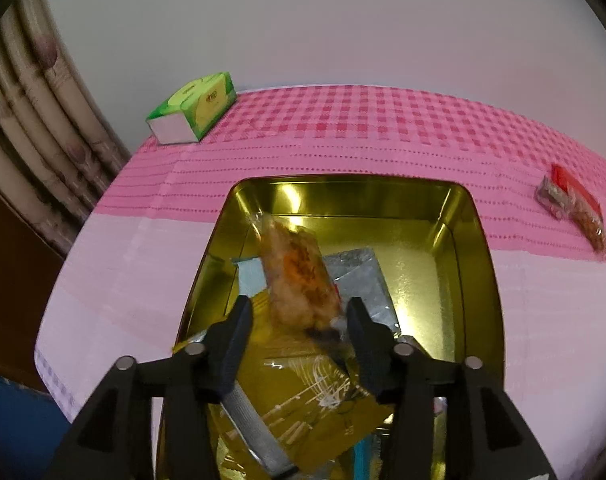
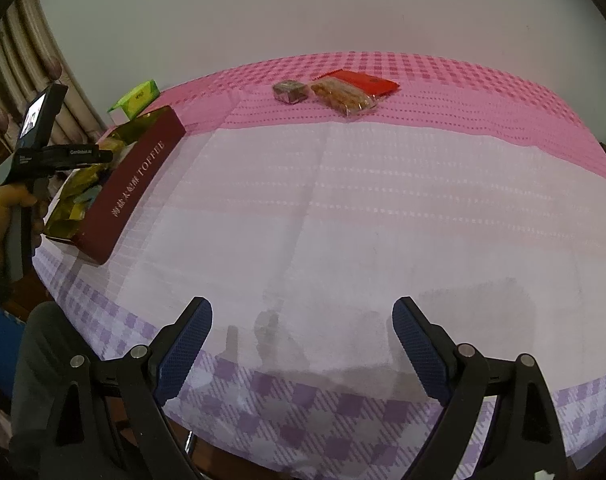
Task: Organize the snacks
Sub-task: 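Carry the dough-twist bag over the tin and release it with the left tool, then grasp the small dark printed box with the right tool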
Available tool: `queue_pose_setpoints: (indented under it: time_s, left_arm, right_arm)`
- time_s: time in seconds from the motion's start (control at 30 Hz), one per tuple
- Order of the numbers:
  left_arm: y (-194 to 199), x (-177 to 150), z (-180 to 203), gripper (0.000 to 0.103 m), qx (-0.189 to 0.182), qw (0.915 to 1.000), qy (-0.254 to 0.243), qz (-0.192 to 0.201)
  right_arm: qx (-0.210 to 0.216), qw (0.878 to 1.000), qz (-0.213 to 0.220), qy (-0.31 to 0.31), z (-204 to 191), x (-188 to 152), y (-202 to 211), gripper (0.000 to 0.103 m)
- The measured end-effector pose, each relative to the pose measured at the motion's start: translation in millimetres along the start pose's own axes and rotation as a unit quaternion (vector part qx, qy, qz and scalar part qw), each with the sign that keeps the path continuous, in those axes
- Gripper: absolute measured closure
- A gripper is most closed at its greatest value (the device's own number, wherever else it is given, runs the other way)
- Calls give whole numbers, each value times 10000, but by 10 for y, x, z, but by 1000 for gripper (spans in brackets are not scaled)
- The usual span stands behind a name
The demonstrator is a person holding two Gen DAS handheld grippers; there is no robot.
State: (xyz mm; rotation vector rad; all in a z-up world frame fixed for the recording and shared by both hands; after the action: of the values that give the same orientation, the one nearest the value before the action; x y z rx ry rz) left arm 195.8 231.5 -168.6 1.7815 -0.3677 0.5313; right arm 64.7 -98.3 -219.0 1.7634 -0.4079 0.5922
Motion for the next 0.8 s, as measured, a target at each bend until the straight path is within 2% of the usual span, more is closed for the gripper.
queue_pose_setpoints:
  time_s: [0.03, 0.13, 0.23, 0.3, 0.4, 0.47, 0.53, 0.67, 0.77, 0.8]
  left_arm:
    - [22, -8, 28, 41, -43, 9999, -88, 65]
    - [185, -72, 65, 40, -256, 9987, -281, 330]
    - [532, -226, 16, 40, -463, 9959, -351, 699]
    - [826, -396, -68, 39, -743, 9927, -172, 938]
    - [1204, -730, -190, 24, -1159, 9845, 289, 1281]
    - [1301, -922, -199, 23, -1342, 9804, 417, 1380]
    - [1294, -1038, -161, 23, -1381, 9806, 350, 1350]
    - [1243, -1089, 0, 23, -1638, 9785, 292, 1221]
    - [1268, -1089, 118, 23, -1813, 9755, 166, 1234]
    - [1274, -1115, 137, 23, -1819, 9756, 141, 1224]
  right_arm:
    - [1, 10000, -12, -9, 8, -6, -16, 13]
    - [23, 10000, 18, 11, 7, -8, -37, 13]
    - [43, 9999, 102, 73, -2, 8, -60, 13]
    - [26, 9998, 122, 136, -12, 34, -93, 13]
    - [136, 9995, 145, 257, -106, 132, -178, 13]
    - [262, 9983, 108, 507, -242, 236, -279, 13]
    - [246, 9956, 19, 903, -392, 409, -442, 13]
    - [82, 9934, -3, 1143, -494, 878, -705, 13]
    - [-58, 9909, 67, 1345, -539, 1346, -882, 13]
    - [-227, 9883, 86, 1506, -537, 1556, -946, 13]
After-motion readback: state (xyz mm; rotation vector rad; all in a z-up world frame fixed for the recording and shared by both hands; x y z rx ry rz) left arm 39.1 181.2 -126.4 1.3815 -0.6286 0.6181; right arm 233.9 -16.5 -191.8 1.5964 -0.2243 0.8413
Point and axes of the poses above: each gripper's, at about its wrist camera, not at the fingertips, and y roughly against the way its jaws point, z to its right, x to its top, the point moved 7 cm from there along -y, roughly the way its jaws point, and after that the axes turned 2 degrees about x, right-handed, at the moved point
